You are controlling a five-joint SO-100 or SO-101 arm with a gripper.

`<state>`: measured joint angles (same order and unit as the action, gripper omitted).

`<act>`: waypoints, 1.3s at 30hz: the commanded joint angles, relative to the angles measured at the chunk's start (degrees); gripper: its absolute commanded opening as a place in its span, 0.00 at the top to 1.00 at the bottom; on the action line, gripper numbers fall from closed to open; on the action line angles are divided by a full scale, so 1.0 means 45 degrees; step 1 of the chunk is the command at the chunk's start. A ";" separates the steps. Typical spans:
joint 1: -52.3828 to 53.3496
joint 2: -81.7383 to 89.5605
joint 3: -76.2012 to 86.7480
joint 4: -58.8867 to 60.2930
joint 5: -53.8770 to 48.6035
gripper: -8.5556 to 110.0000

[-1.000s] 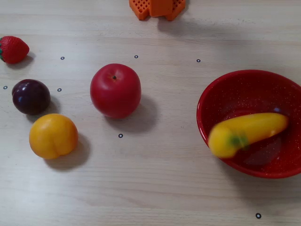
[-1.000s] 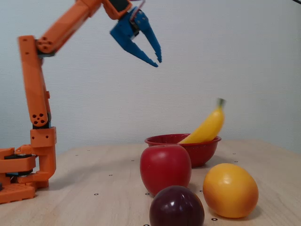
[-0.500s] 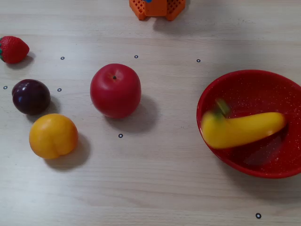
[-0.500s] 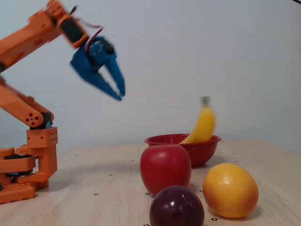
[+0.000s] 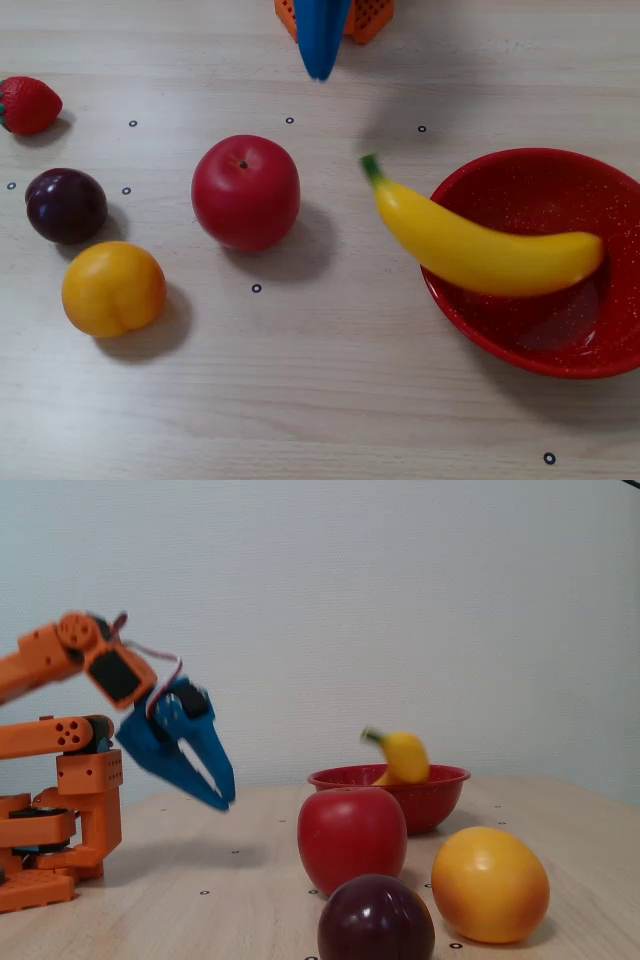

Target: Put the banana in the red bowl.

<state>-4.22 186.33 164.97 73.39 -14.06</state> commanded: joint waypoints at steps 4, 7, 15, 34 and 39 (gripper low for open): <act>-0.0137 0.0723 0.0996 -0.0859 -0.0527 0.93; 0.0078 0.0723 0.1309 -0.1152 -0.0781 0.93; 0.0215 0.0723 0.1348 -0.1270 -0.0996 0.93; 0.0469 0.0723 0.1348 -0.1250 -0.0859 0.93; 0.0469 0.0723 0.1348 -0.1250 -0.0859 0.93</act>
<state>-2.64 189.14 173.58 69.79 -18.37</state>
